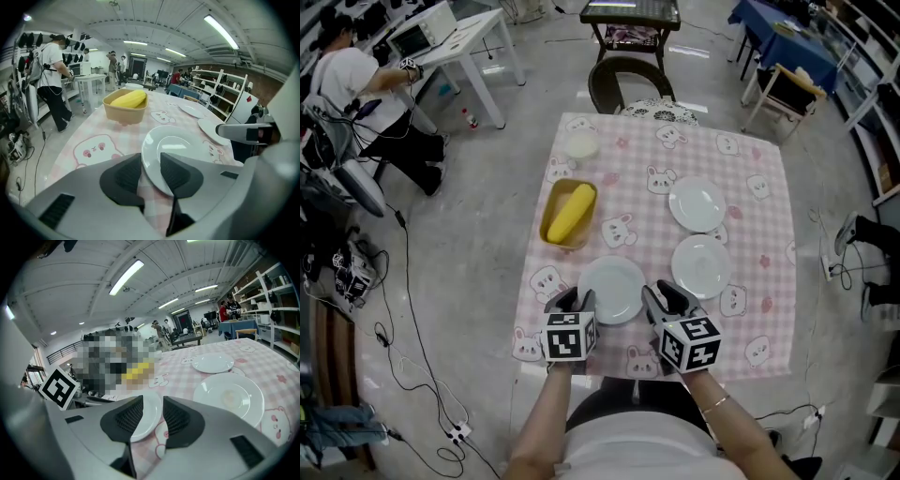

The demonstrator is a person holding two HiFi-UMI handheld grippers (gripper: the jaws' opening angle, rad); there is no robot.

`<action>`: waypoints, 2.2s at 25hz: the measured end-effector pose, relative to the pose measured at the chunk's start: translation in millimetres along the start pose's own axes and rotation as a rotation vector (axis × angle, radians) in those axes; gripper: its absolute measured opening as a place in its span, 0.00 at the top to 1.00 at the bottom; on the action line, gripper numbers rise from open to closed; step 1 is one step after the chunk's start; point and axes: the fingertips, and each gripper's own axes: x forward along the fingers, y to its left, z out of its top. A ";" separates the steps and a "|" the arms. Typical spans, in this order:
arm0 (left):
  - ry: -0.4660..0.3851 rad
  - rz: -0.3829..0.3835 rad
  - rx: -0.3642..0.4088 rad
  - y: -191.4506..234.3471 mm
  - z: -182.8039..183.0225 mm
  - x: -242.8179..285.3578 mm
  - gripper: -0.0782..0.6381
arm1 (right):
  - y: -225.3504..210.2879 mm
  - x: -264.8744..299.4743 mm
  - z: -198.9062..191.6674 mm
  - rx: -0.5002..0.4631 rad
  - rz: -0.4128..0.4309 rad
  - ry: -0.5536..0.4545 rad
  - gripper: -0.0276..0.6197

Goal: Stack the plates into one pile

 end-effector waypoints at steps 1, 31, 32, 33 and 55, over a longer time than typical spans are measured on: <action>0.002 -0.001 -0.008 -0.1 -0.3 -0.3 0.69 | 0.1 0.6 -1.3 -0.001 0.001 0.007 0.77; -0.007 -0.011 -0.008 2.4 0.9 -3.0 0.69 | -4.5 43.3 -38.2 -0.023 -0.108 0.247 0.78; -0.007 -0.012 -0.008 2.1 0.8 -2.9 0.69 | -4.9 42.9 -38.3 -0.018 -0.108 0.245 0.79; -0.006 -0.014 -0.008 2.3 0.7 -2.7 0.69 | -4.9 42.7 -38.6 -0.014 -0.108 0.243 0.79; -0.123 -0.142 0.132 -76.0 56.6 -18.5 0.76 | -45.3 -45.1 3.7 0.108 -0.243 0.032 0.86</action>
